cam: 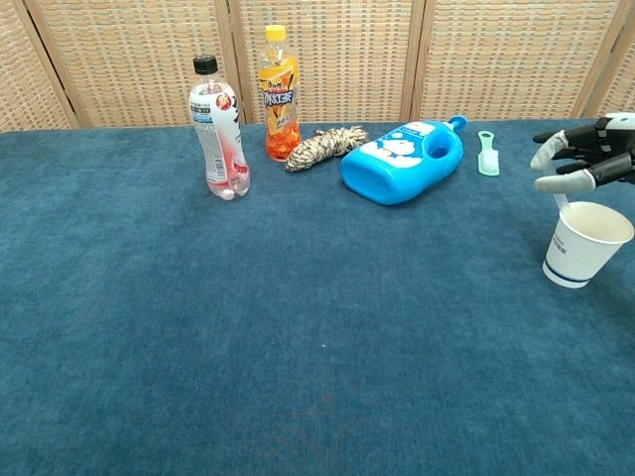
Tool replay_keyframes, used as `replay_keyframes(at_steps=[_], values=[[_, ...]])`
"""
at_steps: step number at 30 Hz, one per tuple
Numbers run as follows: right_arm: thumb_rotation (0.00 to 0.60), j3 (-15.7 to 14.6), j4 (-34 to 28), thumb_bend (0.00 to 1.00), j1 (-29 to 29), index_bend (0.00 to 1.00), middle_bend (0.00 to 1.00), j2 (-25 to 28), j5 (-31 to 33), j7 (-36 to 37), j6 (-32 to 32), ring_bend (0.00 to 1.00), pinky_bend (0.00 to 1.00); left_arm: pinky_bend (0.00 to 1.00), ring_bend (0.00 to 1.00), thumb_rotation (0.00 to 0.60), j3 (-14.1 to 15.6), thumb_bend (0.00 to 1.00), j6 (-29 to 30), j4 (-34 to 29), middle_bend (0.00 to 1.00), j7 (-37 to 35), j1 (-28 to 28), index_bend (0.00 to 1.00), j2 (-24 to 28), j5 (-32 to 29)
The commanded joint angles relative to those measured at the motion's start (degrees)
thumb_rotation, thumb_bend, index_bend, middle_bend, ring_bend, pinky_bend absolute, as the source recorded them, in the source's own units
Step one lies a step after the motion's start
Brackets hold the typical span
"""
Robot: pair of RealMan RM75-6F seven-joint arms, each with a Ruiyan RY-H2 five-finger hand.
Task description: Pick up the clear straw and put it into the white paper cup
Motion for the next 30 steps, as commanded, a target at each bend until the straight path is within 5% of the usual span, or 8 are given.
replay_keyframes(at_steps=[1,5,9,15,19,30], values=[[0.600,-0.2,-0.2,0.24,-0.2,0.45,0.00,0.3,-0.7,0.4,0.7,0.00,0.00,0.00,0.00,0.600,0.0,0.11,0.0,0.0,0.00,0.0,0.0,0.00,0.0,0.0],[0.600,-0.6,-1.0,0.16,-0.5,0.18,0.00,1.2,-2.5,1.2,2.0,0.00,0.00,0.00,0.00,0.600,0.0,0.11,0.0,0.0,0.00,-0.2,0.0,0.00,0.1,0.0],[0.600,-1.2,-2.3,0.10,-0.9,0.01,0.00,2.7,-4.5,1.5,3.5,0.00,0.00,0.00,0.00,0.600,0.1,0.11,0.1,0.0,0.00,-0.3,0.0,0.00,0.2,0.2],[0.600,-3.6,-6.7,0.04,-3.9,0.00,0.00,8.7,-10.9,-5.6,11.6,0.00,0.00,0.00,0.00,0.600,0.3,0.11,0.8,0.3,0.00,-0.8,0.4,0.00,0.3,0.8],[0.600,-7.5,-10.4,0.02,-12.5,0.00,0.00,13.3,-19.3,-28.1,29.1,0.00,0.00,0.00,0.00,0.600,0.6,0.11,2.1,1.0,0.00,-0.2,0.7,0.00,-0.5,2.5],[0.600,-11.3,-15.6,0.00,-22.4,0.00,0.00,13.9,-21.1,-51.2,41.6,0.00,0.00,0.00,0.00,0.600,1.5,0.12,5.4,3.4,0.00,-0.1,2.1,0.00,-1.9,5.3]])
